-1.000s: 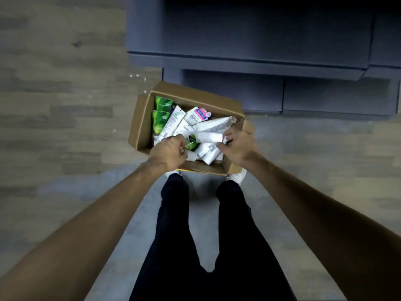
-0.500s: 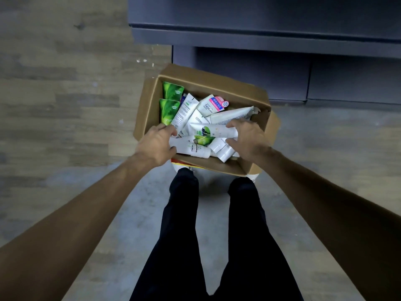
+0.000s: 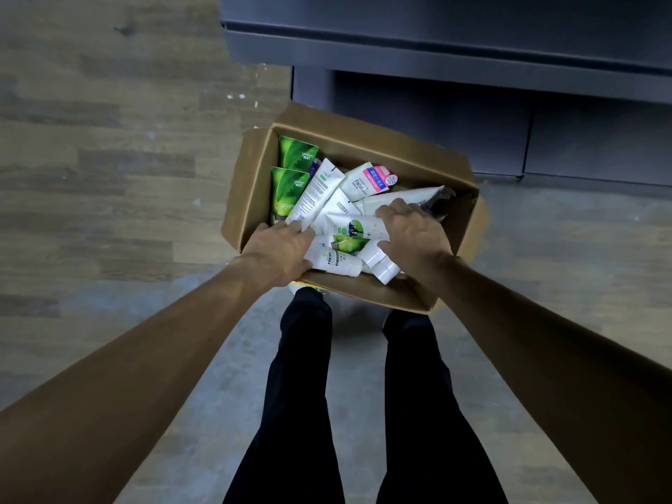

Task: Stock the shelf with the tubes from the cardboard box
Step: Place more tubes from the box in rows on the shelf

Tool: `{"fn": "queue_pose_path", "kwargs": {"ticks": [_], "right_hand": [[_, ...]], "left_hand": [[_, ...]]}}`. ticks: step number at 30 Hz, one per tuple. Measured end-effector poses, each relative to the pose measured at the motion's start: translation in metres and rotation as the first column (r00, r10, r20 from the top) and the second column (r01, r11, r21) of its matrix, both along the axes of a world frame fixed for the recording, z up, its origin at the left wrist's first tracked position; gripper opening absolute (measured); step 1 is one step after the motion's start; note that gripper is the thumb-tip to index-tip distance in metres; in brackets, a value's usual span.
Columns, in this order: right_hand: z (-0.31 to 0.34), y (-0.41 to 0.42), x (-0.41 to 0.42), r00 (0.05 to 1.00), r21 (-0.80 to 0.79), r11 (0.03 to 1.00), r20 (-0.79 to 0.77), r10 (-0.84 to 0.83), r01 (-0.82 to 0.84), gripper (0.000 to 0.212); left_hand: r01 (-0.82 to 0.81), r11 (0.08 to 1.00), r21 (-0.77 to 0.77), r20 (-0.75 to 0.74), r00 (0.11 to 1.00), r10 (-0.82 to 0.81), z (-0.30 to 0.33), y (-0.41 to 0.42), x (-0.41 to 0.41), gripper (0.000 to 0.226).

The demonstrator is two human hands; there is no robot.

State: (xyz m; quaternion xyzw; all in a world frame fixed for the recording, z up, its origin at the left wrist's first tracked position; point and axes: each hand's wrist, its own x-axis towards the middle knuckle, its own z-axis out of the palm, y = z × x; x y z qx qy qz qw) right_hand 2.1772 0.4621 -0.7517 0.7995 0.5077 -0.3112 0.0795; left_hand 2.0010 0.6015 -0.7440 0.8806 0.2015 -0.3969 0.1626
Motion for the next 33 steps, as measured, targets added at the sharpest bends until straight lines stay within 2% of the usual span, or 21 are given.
{"fn": "queue_pose_path", "kwargs": {"ticks": [3,7,12,15,18,21,24,28,29,32,33], "right_hand": [[-0.003,0.006,0.001,0.997,-0.015,0.997,0.011,0.072,-0.072,0.045],[-0.006,0.012,0.005,0.997,-0.036,0.996,-0.021,0.077,-0.077,0.042],[-0.003,0.006,0.005,0.996,-0.024,1.000,-0.091,-0.021,0.019,0.041],[-0.001,0.003,0.004,0.987,-0.008,0.993,-0.113,-0.115,0.115,0.041],[0.002,0.002,0.009,0.972,-0.017,0.982,-0.135,-0.190,0.190,0.041],[0.002,-0.001,0.014,0.947,-0.023,0.963,-0.176,-0.267,0.267,0.041],[-0.002,-0.007,0.015,0.908,-0.026,0.937,-0.237,-0.345,0.349,0.042],[-0.004,-0.014,0.012,0.815,-0.025,0.865,-0.323,-0.481,0.501,0.041],[-0.004,-0.016,0.011,0.792,-0.021,0.845,-0.336,-0.509,0.534,0.041],[-0.006,-0.019,0.011,0.760,-0.008,0.815,-0.353,-0.545,0.580,0.040],[-0.006,-0.020,0.011,0.754,-0.002,0.809,-0.360,-0.550,0.588,0.040]], "left_hand": [[0.178,0.983,0.040,-0.005,0.984,-0.178,0.005,-0.005,0.000,0.044],[0.161,0.986,0.035,0.069,0.984,-0.163,0.007,-0.004,-0.003,0.042],[-0.077,0.996,0.039,0.227,0.972,0.066,0.016,0.000,0.004,0.053],[-0.293,0.955,0.032,0.181,0.942,0.283,0.018,0.005,0.011,0.060],[-0.463,0.885,-0.043,0.115,0.878,0.465,0.017,0.009,0.018,0.051],[-0.600,0.768,-0.225,0.063,0.777,0.626,0.013,0.010,0.022,0.041],[-0.709,0.598,-0.374,0.051,0.627,0.777,0.008,0.008,0.025,0.040],[-0.816,0.375,-0.440,0.002,0.417,0.909,-0.003,-0.002,0.029,0.082],[-0.821,0.317,-0.474,-0.008,0.364,0.931,-0.006,-0.004,0.030,0.082],[-0.801,0.136,-0.583,-0.079,0.222,0.972,-0.005,-0.017,0.037,0.041],[-0.798,0.113,-0.591,-0.086,0.201,0.976,-0.008,-0.020,0.039,0.036]]}}
